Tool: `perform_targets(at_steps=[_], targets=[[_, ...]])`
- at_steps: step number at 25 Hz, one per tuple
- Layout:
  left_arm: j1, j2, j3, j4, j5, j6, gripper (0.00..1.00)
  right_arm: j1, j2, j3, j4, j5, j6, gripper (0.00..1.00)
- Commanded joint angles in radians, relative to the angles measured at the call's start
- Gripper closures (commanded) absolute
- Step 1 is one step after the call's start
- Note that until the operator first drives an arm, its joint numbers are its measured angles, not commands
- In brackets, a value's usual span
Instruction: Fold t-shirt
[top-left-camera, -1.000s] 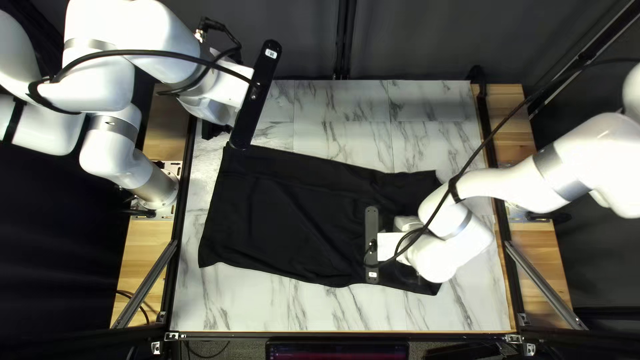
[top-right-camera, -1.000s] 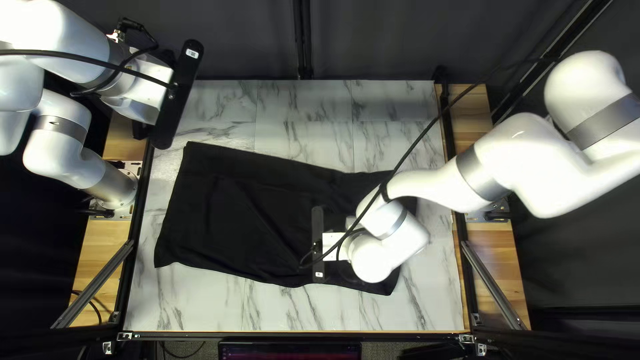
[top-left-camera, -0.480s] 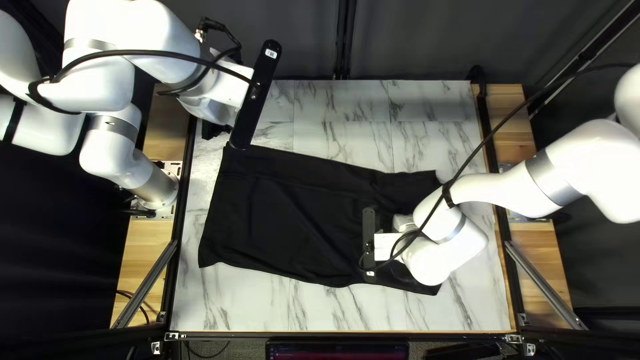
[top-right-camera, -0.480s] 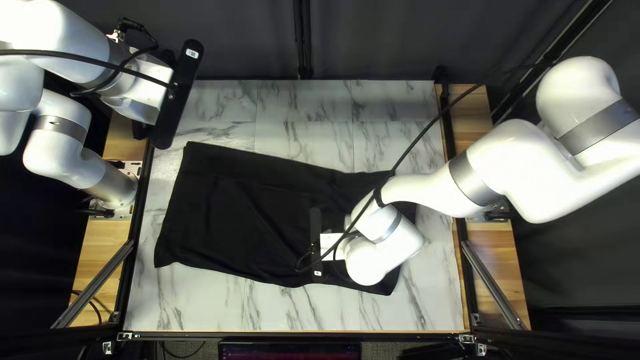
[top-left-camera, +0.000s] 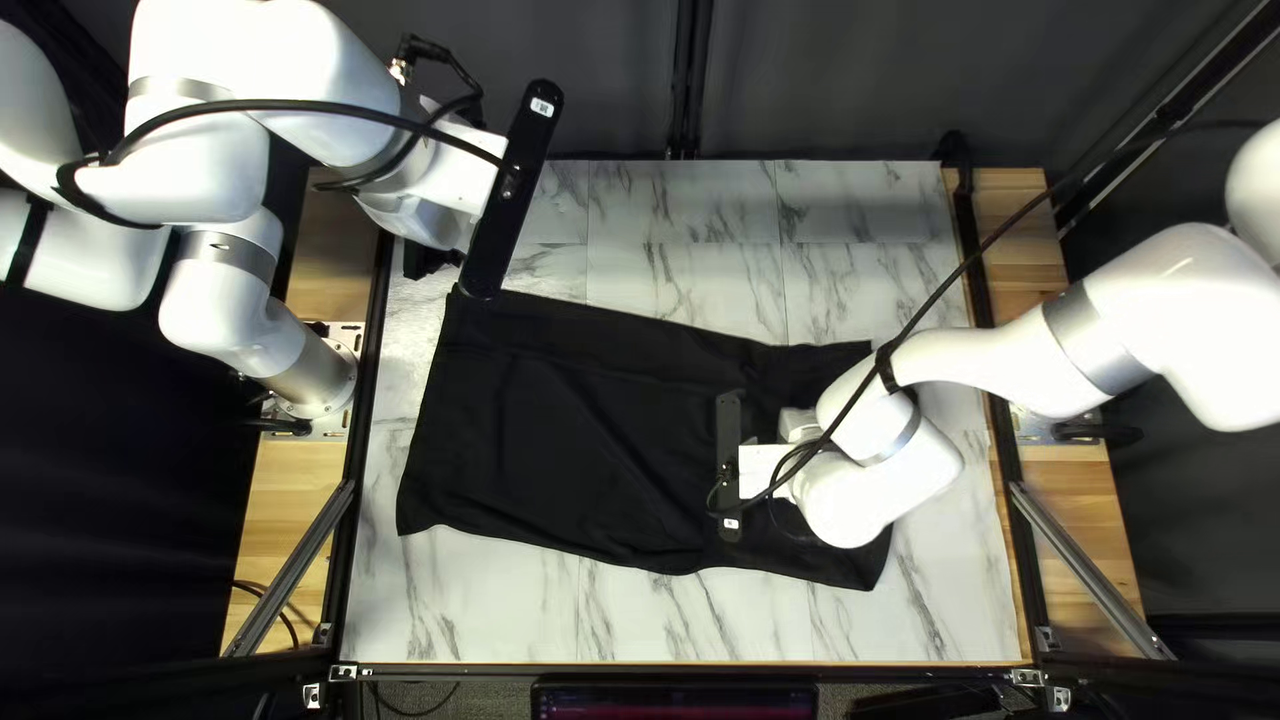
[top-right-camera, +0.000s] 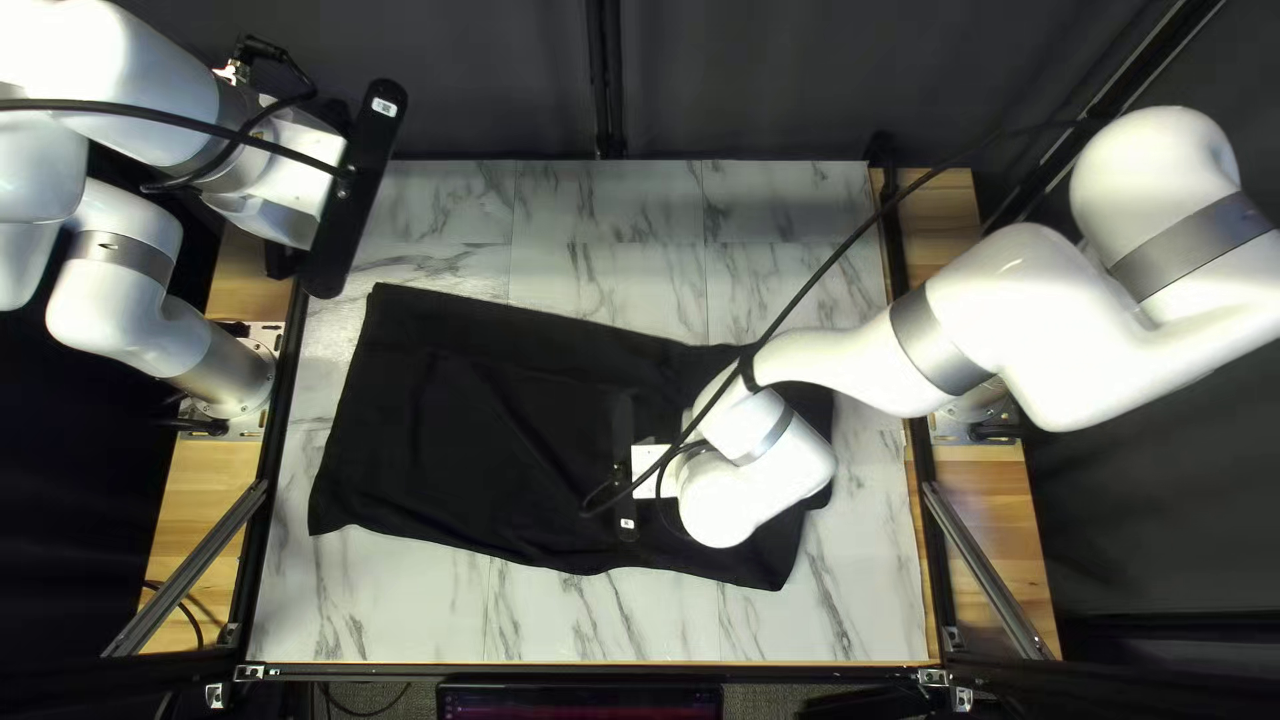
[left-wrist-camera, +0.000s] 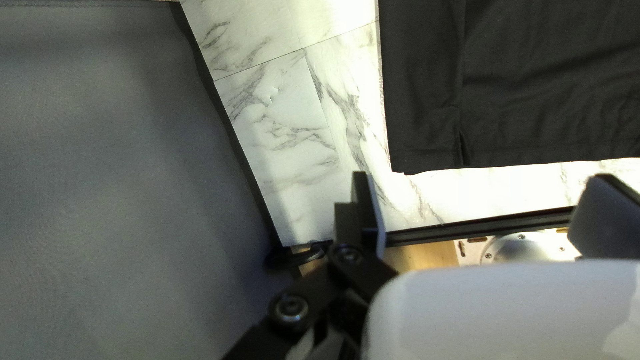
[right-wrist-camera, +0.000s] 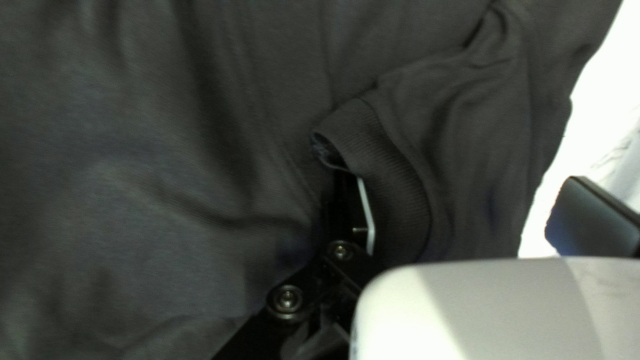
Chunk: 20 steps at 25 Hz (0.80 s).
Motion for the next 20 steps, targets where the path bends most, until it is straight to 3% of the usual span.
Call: perform_targets(at_steps=[1,7,20], targets=[[0.0,0.0,0.0,0.0,0.0,0.0,0.0,0.002,-0.03,0.019,-0.01,0.01,-0.003,0.0],[0.0,0.0,0.0,0.0,0.0,0.0,0.0,0.048,0.042,-0.019,0.001,-0.011,0.026,0.0],[0.0,0.0,0.0,0.0,0.0,0.0,0.0,0.022,0.069,-0.024,0.003,-0.044,-0.006,0.0]])
